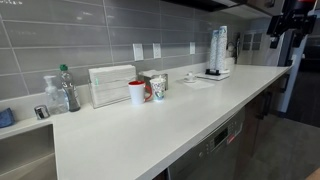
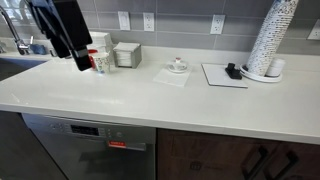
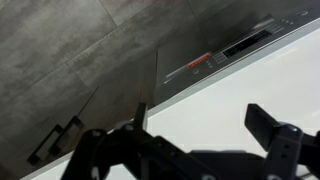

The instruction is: Remove a piece of tissue from the silver case on the right and put it on the counter

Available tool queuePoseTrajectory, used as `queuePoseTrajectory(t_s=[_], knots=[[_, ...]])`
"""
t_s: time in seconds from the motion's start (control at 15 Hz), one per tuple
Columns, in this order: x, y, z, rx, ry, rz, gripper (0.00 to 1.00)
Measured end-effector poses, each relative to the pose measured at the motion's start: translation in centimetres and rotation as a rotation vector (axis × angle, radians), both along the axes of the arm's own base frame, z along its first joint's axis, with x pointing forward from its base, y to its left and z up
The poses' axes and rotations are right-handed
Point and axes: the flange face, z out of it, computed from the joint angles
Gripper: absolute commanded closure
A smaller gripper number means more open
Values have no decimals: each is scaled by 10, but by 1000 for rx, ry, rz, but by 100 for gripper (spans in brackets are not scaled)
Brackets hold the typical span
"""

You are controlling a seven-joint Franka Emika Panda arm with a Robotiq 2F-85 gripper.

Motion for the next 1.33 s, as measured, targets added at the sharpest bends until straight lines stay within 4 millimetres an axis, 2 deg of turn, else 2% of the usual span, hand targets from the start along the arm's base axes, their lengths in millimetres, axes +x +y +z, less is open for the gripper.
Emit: queuePoseTrajectory(t_s=[0.2, 0.33, 0.6, 0.93, 1.33], knots=[[6, 3, 3, -14, -21, 21, 0], [23, 17, 13, -43, -61, 76, 0], [75, 70, 28, -65, -121, 211, 0], [143, 136, 27, -53, -212, 376, 0], [227, 189, 24, -73, -331, 492, 0]])
